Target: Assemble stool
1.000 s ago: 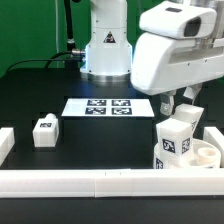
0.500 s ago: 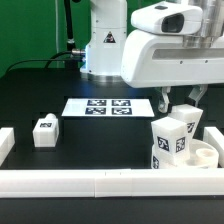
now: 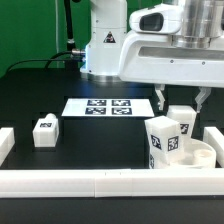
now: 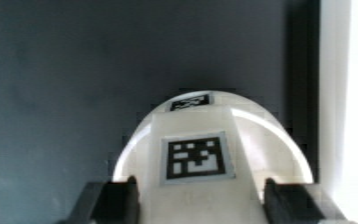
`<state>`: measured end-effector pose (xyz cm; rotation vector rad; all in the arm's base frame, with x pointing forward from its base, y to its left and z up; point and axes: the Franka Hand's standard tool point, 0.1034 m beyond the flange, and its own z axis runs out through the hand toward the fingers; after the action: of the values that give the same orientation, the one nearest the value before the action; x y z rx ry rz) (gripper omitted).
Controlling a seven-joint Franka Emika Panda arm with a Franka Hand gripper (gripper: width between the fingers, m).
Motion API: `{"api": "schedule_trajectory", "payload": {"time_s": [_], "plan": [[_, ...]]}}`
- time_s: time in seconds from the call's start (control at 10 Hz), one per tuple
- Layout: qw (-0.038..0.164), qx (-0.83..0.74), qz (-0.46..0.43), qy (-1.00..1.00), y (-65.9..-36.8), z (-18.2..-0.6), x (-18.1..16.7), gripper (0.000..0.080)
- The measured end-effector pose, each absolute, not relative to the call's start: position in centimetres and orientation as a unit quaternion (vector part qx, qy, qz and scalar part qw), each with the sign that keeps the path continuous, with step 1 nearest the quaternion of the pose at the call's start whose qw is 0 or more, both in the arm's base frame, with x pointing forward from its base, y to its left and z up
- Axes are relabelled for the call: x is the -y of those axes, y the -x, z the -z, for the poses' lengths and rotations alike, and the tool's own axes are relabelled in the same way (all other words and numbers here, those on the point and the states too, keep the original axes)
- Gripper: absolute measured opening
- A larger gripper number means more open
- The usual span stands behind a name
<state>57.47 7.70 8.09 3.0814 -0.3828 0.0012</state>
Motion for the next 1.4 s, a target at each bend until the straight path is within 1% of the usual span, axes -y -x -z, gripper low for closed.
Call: {"api": "schedule_trajectory", "payload": {"time_s": [0.2, 0.3, 0.5, 0.8, 0.9, 1.0, 1.1, 1.2, 1.3, 1.4], "plan": [[0.008, 0.225, -0.019, -0.974, -57.7, -8.0, -8.3, 0.0335], [0.007, 0.265, -0.020, -0.964, -57.7, -8.0, -8.6, 0.0335], [-0.003, 0.348, -0.015, -0.937, -57.8, -8.0, -8.9, 0.0335], [-0.013, 0.451, -0.011, -0.892, -57.7, -8.0, -9.7, 0.0335], [-0.016, 0.462, -0.009, -0.887, -57.7, -8.0, -9.8, 0.0335], [-0.018, 0.464, -0.008, -0.886, -57.7, -8.0, -9.9, 0.0415], [-0.018, 0.461, -0.008, -0.887, -57.7, -8.0, -9.9, 0.0551], [-0.019, 0.456, -0.009, -0.890, -57.8, -8.2, -10.0, 0.0551], [-0.028, 0.441, -0.014, -0.897, -58.2, -9.6, -10.2, 0.0629], [-0.029, 0.428, -0.014, -0.903, -58.0, -9.6, -10.2, 0.0643]]}}
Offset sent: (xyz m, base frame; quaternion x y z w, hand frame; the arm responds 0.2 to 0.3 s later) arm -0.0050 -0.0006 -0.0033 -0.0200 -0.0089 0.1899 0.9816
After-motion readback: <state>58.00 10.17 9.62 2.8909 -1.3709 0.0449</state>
